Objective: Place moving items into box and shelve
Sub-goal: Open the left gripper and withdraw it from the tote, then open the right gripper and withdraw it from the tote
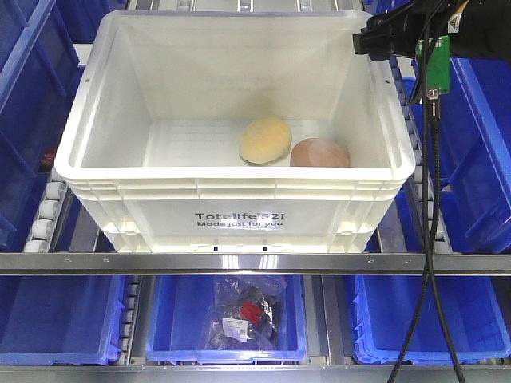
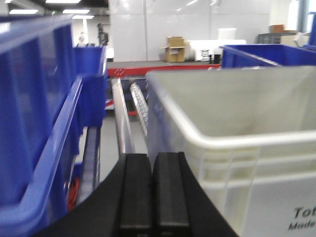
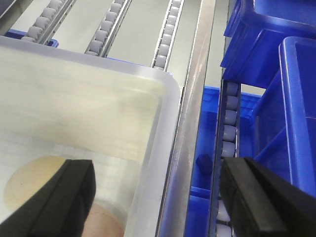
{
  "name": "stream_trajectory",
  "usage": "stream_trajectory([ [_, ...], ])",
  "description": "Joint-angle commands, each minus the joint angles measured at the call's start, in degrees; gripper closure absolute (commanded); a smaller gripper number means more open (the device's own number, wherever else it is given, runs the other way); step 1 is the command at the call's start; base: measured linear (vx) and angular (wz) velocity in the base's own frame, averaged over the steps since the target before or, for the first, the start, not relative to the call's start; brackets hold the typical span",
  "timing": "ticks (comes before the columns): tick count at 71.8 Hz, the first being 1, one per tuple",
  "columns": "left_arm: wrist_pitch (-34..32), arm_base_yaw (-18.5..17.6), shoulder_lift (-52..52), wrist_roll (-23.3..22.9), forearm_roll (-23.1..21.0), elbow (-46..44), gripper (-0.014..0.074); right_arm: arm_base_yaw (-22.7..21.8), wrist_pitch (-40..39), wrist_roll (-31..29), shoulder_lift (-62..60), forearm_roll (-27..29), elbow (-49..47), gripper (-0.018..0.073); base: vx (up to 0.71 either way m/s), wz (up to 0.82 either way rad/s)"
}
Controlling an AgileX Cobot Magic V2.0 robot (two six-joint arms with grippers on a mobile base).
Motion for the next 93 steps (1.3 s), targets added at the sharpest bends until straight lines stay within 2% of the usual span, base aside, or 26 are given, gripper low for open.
stream_trajectory([
  [1, -3.22, 2.24, -1.74, -4.74, 2.91, 1.00, 0.0604, 0.06, -3.76, -0.45, -2.26, -1.22, -1.96, -0.0007, 0.00, 0.00],
  [10, -2.36, 5.66, -4.55, -5.39, 4.13, 4.57, 0.0604, 0.06, -3.76, -0.45, -2.26, -1.22, -1.96, -0.0007, 0.00, 0.00],
  [15, 1.13, 6.29, -5.69, -5.27, 4.13, 4.51, 0.0604, 0.06, -3.76, -0.45, -2.26, -1.22, -1.96, -0.0007, 0.00, 0.00],
  [76, 1.81, 6.27, -5.87, -5.27, 4.08, 4.41, 0.0604, 0.06, -3.16, -0.45, -2.25, -1.67, -1.74, -0.0003, 0.00, 0.00],
  [82, 1.81, 6.27, -5.87, -5.27, 4.08, 4.40, 0.0603, 0.30, 2.22, 0.18, -3.85, -0.84, -1.74, 0.0006, 0.00, 0.00],
  [88, 1.81, 6.27, -5.87, -5.27, 4.08, 4.40, 0.0603, 0.30, 12.75, 3.09, -6.32, -0.63, -1.74, 0.0015, 0.00, 0.00],
  [93, 1.81, 6.27, -5.87, -5.27, 4.08, 4.40, 0.0603, 0.21, 20.76, 3.18, -8.57, -0.63, -1.74, 0.0020, 0.00, 0.00],
])
